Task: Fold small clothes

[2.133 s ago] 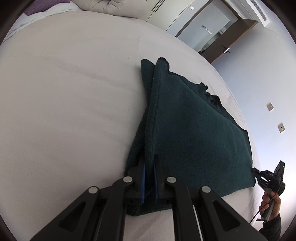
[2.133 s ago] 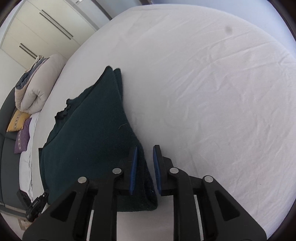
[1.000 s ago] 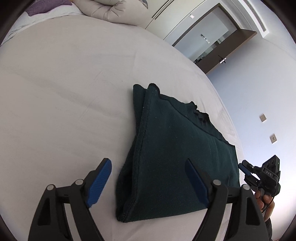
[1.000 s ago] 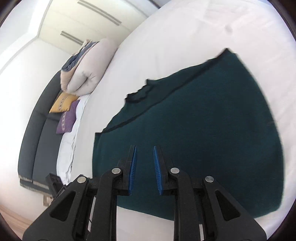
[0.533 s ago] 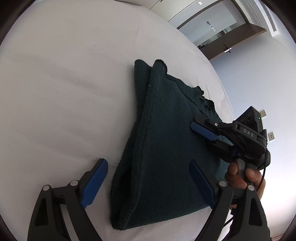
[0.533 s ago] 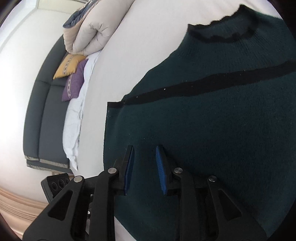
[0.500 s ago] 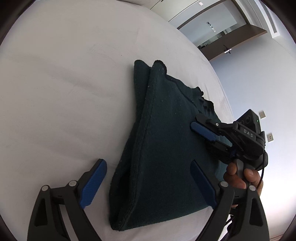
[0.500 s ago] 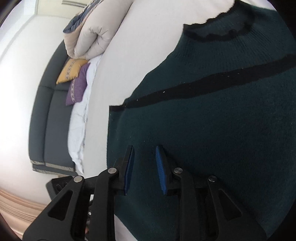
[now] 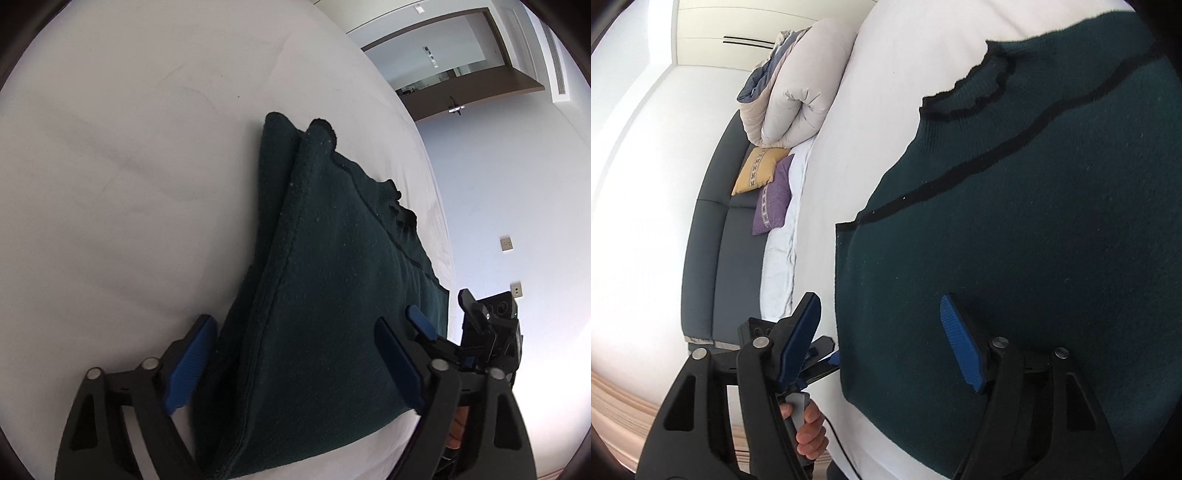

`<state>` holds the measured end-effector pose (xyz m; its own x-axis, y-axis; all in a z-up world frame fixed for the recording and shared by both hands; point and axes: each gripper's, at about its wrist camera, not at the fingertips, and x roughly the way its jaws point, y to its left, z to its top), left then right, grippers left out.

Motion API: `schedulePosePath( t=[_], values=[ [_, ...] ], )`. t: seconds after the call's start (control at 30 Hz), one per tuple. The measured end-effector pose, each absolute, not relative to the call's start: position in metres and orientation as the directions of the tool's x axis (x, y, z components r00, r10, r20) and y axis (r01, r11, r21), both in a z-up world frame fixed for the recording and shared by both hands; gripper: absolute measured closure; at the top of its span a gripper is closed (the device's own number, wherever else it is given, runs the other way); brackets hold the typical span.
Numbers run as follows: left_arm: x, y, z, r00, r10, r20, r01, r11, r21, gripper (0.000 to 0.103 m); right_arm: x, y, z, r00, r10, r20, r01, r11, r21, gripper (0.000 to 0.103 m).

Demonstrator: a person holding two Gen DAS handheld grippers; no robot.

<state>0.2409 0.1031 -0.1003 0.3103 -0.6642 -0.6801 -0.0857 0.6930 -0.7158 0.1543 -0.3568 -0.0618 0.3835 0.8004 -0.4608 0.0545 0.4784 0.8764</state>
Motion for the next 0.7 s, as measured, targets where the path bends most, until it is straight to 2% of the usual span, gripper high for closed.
schedulePosePath(
  t=[0.03, 0.07, 0.13, 0.3, 0.47, 0.7],
  values=[
    [0.244, 0.104, -0.104, 0.296, -0.683, -0.668, -0.102, 0.673, -0.733, 0.041, 0.155, -0.357, -0.063, 0.381, 0.809, -0.447, 0.057, 0.462, 0.885, 0.036],
    [0.247, 0.103, -0.108, 0.282, -0.701, -0.655, -0.12, 0.652, -0.749, 0.048, 0.156, -0.358, -0.065, 0.381, 0.815, -0.437, 0.059, 0.45, 0.891, 0.036],
    [0.251, 0.103, -0.119, 0.255, -0.729, -0.635, -0.156, 0.618, -0.771, 0.082, 0.156, -0.361, -0.069, 0.377, 0.828, -0.415, 0.072, 0.421, 0.904, 0.036],
    [0.248, 0.101, -0.115, 0.281, -0.728, -0.625, -0.174, 0.602, -0.779, 0.085, 0.159, -0.366, -0.073, 0.375, 0.846, -0.378, 0.076, 0.379, 0.922, 0.036],
    [0.243, 0.081, -0.077, 0.313, -0.705, -0.636, -0.099, 0.642, -0.76, 0.086, 0.155, -0.39, -0.075, 0.39, 0.862, -0.325, 0.092, 0.314, 0.945, 0.036],
    [0.244, 0.013, -0.024, 0.306, -0.709, -0.636, 0.034, 0.675, -0.737, 0.086, 0.148, -0.445, -0.068, 0.416, 0.87, -0.266, 0.122, 0.237, 0.964, 0.036]
  ],
)
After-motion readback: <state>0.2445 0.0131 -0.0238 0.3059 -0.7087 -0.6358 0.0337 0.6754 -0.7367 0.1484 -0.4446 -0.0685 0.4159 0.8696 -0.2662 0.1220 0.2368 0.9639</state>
